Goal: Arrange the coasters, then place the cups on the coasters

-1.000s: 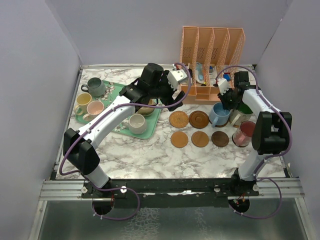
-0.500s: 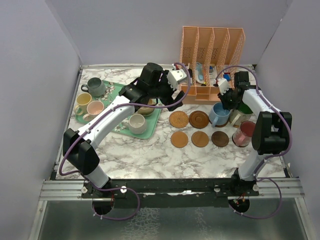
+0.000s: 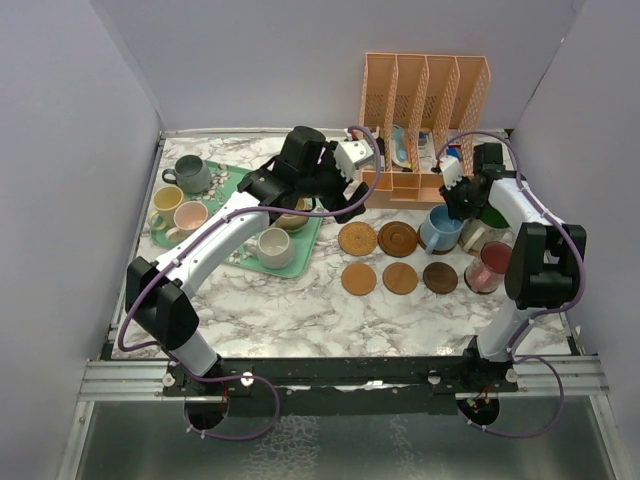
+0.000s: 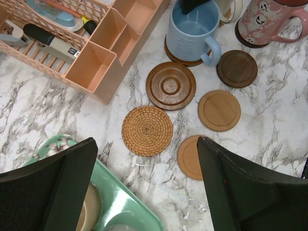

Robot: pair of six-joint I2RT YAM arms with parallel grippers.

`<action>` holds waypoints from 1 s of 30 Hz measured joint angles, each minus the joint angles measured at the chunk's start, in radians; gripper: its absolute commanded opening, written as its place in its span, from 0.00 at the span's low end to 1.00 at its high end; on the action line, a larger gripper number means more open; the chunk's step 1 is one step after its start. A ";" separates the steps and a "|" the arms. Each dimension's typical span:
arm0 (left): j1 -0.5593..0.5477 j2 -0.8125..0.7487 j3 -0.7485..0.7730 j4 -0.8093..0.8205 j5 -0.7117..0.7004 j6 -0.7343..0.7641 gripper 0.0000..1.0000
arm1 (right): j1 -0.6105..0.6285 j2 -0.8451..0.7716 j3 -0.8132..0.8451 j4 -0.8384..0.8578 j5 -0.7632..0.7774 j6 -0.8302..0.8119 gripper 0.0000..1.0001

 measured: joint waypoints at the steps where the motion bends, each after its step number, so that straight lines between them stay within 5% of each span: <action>1: 0.000 0.000 0.000 0.000 0.001 0.000 0.88 | 0.000 0.000 0.000 -0.002 -0.003 0.000 0.01; 14: 0.000 0.000 0.000 0.000 0.011 0.000 0.89 | -0.003 0.004 0.000 -0.024 -0.031 0.000 0.02; 30: 0.000 0.000 0.000 0.000 0.016 0.000 0.89 | -0.003 0.016 0.027 -0.042 -0.036 -0.007 0.20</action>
